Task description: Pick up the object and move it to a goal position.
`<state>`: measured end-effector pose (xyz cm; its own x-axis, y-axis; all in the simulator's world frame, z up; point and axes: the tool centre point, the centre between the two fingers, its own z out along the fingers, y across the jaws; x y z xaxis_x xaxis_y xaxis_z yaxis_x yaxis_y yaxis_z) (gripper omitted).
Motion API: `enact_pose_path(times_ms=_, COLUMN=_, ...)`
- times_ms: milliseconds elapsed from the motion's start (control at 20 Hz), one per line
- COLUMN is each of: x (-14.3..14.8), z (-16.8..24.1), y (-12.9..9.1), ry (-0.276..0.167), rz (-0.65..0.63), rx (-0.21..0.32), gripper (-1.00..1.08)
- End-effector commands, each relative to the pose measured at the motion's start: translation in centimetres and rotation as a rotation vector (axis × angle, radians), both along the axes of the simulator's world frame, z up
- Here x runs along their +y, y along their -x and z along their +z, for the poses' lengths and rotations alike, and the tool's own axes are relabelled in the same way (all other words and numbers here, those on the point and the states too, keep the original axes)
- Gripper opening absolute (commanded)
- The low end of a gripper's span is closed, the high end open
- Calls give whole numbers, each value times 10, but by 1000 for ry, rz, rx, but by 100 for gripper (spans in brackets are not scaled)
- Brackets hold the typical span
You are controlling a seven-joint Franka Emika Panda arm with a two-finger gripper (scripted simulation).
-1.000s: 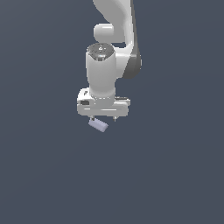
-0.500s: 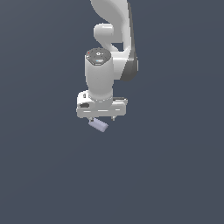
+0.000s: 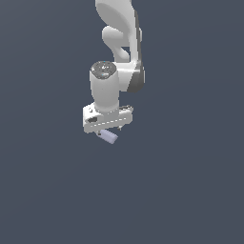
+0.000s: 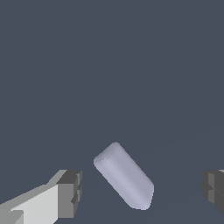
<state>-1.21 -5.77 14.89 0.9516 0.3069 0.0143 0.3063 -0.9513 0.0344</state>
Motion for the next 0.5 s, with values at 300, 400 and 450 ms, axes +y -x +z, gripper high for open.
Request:
enact_pose_path(times_ms=300, x=-10, z=-25, y=17, ry=-1, rz=209, rx=14, gripper=100)
enact_pose_path(times_ms=400, x=-12, z=-31, y=21, ry=-2, rz=258, rx=17, gripper=100)
enact_pose_path(times_ms=450, x=-13, z=-34, y=23, ry=-2, rz=283, rx=18, gripper=100)
